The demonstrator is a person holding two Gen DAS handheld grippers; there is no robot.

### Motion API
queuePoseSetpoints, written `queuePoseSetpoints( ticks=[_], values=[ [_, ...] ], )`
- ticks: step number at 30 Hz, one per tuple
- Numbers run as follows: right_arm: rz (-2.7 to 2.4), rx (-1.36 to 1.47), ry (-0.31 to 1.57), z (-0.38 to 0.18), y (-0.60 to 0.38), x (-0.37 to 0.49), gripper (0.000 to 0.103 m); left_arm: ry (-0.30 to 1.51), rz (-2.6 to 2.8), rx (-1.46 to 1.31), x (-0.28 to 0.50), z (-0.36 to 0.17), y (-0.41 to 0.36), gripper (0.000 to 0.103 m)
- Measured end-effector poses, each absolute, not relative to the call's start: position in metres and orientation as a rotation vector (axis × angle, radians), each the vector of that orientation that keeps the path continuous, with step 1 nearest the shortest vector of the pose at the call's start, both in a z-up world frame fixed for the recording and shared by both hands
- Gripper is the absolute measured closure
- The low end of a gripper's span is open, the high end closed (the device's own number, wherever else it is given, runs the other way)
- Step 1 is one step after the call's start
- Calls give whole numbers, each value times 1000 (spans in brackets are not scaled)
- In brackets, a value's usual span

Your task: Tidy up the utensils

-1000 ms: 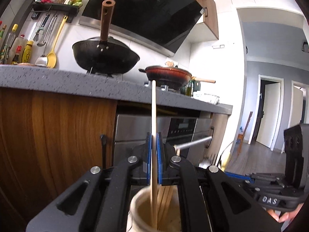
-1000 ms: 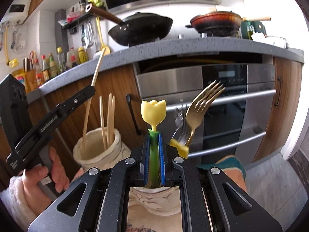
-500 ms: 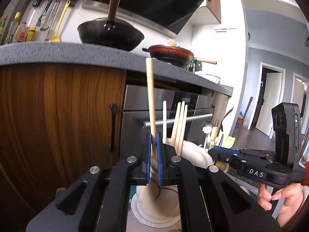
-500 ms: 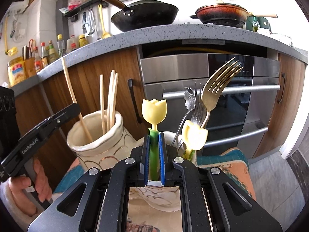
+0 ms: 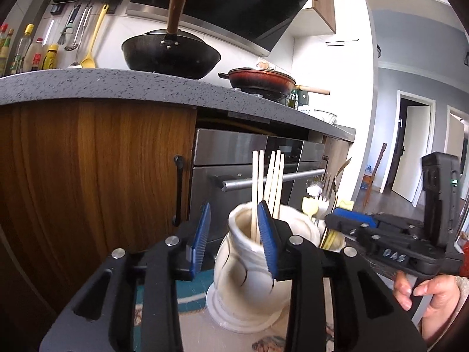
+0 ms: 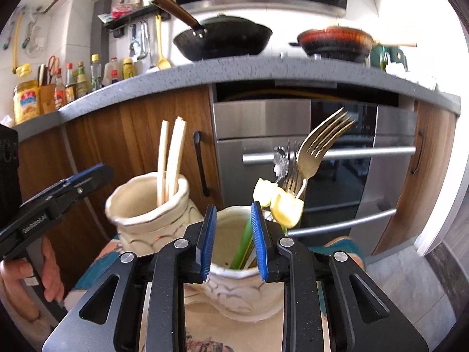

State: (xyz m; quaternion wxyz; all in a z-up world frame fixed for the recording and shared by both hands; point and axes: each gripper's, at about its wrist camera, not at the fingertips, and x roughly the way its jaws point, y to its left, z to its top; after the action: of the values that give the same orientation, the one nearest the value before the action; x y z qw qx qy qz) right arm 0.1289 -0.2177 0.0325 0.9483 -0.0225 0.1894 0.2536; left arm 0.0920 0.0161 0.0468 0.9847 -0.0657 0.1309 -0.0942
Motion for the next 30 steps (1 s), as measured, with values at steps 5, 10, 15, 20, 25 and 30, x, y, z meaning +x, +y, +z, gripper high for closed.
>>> queuePoseSetpoints(
  ticks=[5,10,15,20,25,30],
  values=[
    [506,-45,392,24,-223,105,77,306,-176,-129,70,33,16,63],
    [465,-45,420,9,-233,93,77,357,-169,-112,51,17,8,63],
    [412,-49,412,-1,-246,80,67,363,-144,-81,30,8,1,47],
    [374,-58,357,-6,-252,70,42,330,-114,-49,15,5,-5,23],
    [370,-43,307,-6,-256,66,23,295,-79,-40,9,5,-4,6],
    [367,-102,300,-12,-247,66,19,310,-84,-10,11,0,-9,6]
  ],
)
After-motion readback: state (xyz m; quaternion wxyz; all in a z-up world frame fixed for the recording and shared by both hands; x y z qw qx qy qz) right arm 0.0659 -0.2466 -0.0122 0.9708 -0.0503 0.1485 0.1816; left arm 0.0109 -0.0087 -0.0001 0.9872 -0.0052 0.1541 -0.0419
